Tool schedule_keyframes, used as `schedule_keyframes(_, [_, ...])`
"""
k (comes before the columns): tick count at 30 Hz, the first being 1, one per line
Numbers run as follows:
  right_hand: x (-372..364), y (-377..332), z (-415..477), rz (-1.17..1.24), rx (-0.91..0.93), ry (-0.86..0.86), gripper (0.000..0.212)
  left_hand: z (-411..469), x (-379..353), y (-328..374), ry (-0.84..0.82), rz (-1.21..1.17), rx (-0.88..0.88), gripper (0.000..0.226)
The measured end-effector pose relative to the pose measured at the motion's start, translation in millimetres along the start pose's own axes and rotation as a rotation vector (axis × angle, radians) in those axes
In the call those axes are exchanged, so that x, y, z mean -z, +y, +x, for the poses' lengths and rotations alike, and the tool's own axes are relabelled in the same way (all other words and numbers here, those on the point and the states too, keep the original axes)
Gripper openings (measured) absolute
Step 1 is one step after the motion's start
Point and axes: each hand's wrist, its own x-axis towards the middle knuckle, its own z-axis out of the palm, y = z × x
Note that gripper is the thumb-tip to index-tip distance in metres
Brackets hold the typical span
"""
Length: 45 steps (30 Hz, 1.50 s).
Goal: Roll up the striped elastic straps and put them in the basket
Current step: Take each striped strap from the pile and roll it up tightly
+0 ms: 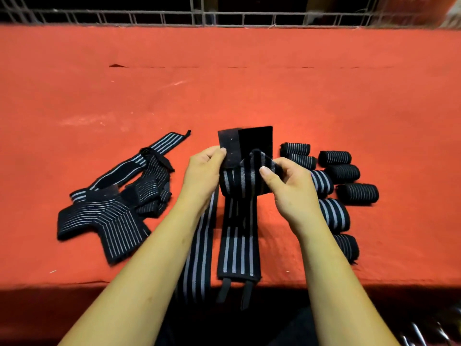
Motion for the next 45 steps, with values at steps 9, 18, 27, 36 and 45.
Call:
schedule_keyframes(9, [-4, -13, -6, 0.096, -0.085, 0.112, 0.011, -21, -14, 22, -0.121, -0.223, 0.052, 0.023])
schedule_keyframes(18, [-7, -18, -9, 0.094, -0.148, 0.133, 0.014, -25, -14, 23, -0.128, -0.319, 0.057, 0.029])
schedule_keyframes(27, [-12, -26, -12, 0.019, -0.127, 0.091, 0.02, -27, -18, 35, -0.015, -0.124, -0.114, 0.016])
schedule_keyframes(36, [-3, -38, -7, -0.062, 0.068, -0.019, 0.019, -29, -24, 43, -0.124, -0.057, -0.075, 0.023])
schedule_keyframes(45, [3, -42, 12, 0.039, 0.118, 0.173, 0.045, -36, -16, 18, -0.279, 0.265, -0.105, 0.039])
